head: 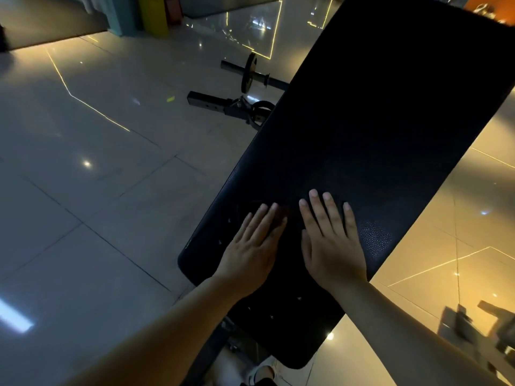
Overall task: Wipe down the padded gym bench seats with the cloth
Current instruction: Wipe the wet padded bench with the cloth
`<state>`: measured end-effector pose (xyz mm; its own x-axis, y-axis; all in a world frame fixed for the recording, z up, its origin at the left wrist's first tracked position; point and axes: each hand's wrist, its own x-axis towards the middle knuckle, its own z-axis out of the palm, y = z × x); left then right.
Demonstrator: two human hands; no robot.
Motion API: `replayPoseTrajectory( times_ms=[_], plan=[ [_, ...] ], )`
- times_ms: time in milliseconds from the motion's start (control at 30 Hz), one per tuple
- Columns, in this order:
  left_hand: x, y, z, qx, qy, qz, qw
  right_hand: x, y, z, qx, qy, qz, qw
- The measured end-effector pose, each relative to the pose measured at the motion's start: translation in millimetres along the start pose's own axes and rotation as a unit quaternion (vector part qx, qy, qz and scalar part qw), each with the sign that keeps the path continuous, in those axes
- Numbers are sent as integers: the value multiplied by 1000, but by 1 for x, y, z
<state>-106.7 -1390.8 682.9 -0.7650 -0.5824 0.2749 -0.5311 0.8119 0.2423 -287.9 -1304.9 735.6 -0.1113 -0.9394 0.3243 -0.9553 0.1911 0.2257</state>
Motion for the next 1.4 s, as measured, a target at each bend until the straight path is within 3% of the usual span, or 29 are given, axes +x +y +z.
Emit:
replayPoseTrajectory(
  times_ms=[67,167,233,300,433,500,633,700,800,933,1000,1067,1133,1200,1267,1400],
  plan=[
    [-23,-17,7,-2,15,-37,999,-1,0,0,4,5,2,1000],
    [-30,-33,4,-86,15,-212,973,-1,-1,2,12,11,2,1000],
    [-6,-31,-5,-138,17,-277,951,1,0,2,10,13,1,1000],
    [17,-24,-16,-141,18,-248,958,1,-1,1,3,15,-1,1000],
    [10,-16,-18,-87,11,-78,993,-2,-1,1,7,19,-4,1000],
    [-13,-21,-4,-54,24,-66,996,-2,-1,1,10,16,-4,1000],
    [-25,-30,8,-130,24,-303,944,-1,-1,3,20,12,-2,1000],
    [0,-24,1,-163,24,-341,925,-1,-1,2,16,12,-1,1000],
    [27,-5,-14,-160,30,-295,942,-1,-1,2,15,11,1,1000],
    [7,12,-8,-93,12,-96,991,-2,0,3,14,6,-6,1000],
    [-15,8,4,-49,11,-43,998,-3,0,2,19,4,-5,1000],
    [-20,-1,8,-47,23,-106,993,-1,0,1,30,1,-4,1000],
    [0,-3,0,-106,17,-237,966,0,4,0,35,-5,-17,999],
    [24,3,-11,-156,17,-312,937,-2,12,-4,24,-7,-31,999],
    [36,18,-17,-158,21,-291,943,-7,19,-8,9,0,-9,1000],
    [14,46,-9,-97,-11,-87,991,-21,23,-7,13,15,40,999]
  ],
)
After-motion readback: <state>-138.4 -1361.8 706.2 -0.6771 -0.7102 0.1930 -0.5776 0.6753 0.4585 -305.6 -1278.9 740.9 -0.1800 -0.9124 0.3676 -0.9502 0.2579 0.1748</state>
